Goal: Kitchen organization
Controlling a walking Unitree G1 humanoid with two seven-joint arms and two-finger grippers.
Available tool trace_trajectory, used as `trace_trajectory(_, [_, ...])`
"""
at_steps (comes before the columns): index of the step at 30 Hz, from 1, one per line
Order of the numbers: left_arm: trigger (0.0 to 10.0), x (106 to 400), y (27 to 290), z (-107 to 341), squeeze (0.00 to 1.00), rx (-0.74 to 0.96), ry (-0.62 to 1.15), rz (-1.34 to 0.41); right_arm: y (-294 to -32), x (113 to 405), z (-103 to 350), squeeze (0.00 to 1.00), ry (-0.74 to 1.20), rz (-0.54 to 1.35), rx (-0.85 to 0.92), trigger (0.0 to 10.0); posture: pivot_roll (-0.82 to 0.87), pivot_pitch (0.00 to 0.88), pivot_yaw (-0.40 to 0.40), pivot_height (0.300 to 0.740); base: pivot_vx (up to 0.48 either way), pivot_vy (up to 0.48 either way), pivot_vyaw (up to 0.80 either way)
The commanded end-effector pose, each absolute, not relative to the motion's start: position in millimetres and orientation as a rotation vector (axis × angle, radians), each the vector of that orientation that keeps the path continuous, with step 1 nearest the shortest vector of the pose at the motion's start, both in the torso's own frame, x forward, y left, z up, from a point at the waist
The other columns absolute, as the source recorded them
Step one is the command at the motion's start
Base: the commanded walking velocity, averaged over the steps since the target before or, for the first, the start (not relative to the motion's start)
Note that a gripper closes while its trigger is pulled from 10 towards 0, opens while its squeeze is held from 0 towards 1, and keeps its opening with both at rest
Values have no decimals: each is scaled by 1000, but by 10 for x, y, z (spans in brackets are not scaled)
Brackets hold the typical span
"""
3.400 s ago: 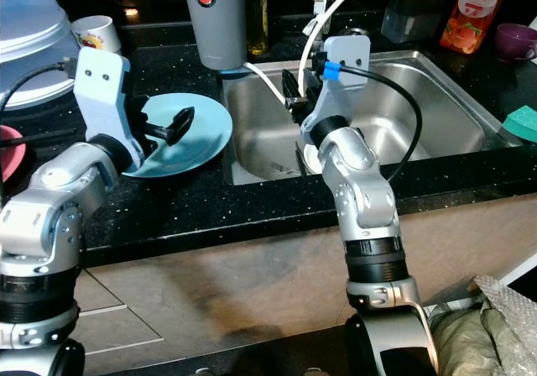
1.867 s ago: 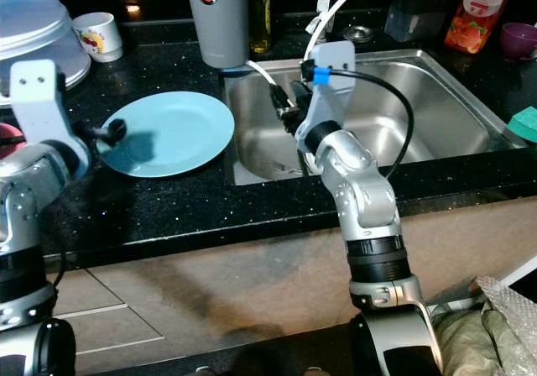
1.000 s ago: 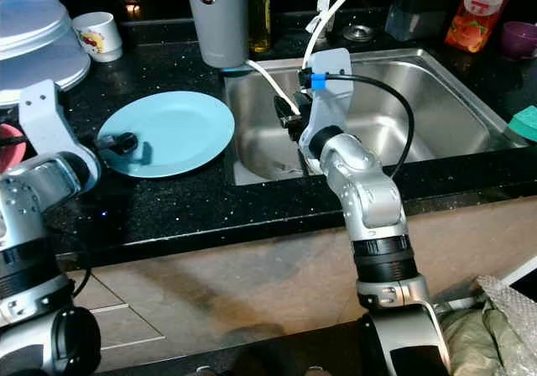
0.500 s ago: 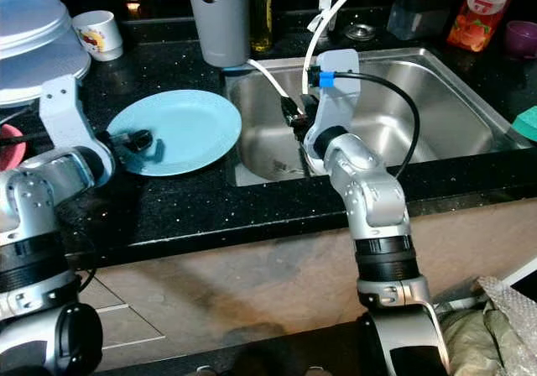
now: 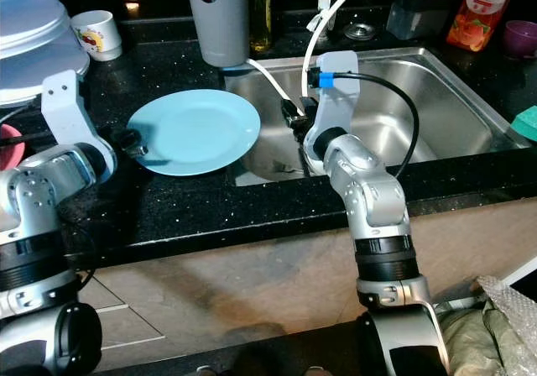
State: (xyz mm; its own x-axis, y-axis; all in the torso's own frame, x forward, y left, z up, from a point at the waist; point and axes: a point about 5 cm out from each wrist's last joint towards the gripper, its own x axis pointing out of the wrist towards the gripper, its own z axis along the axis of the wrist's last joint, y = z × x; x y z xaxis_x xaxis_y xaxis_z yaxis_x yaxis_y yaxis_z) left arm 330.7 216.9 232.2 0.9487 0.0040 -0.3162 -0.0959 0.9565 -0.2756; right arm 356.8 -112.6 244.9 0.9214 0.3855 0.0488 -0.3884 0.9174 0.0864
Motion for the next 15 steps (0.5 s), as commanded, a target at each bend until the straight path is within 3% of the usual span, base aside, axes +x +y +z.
trace_trajectory(1, [0,3288,2199,2198,0,-278,387,75,-1137,3571,2433,0,-18,394,118,10000,11,93,11,740,0,0,0])
trace_trajectory(5, [0,3289,2207,2212,0,-279,373,79,-1138,3570,2440,0,-19,394,122,10000,11,93,13,740,0,0,0])
trace_trajectory(15, [0,3297,1950,2713,0,-359,-27,-156,-1220,3598,2580,0,-72,350,254,10000,11,94,16,740,0,0,0])
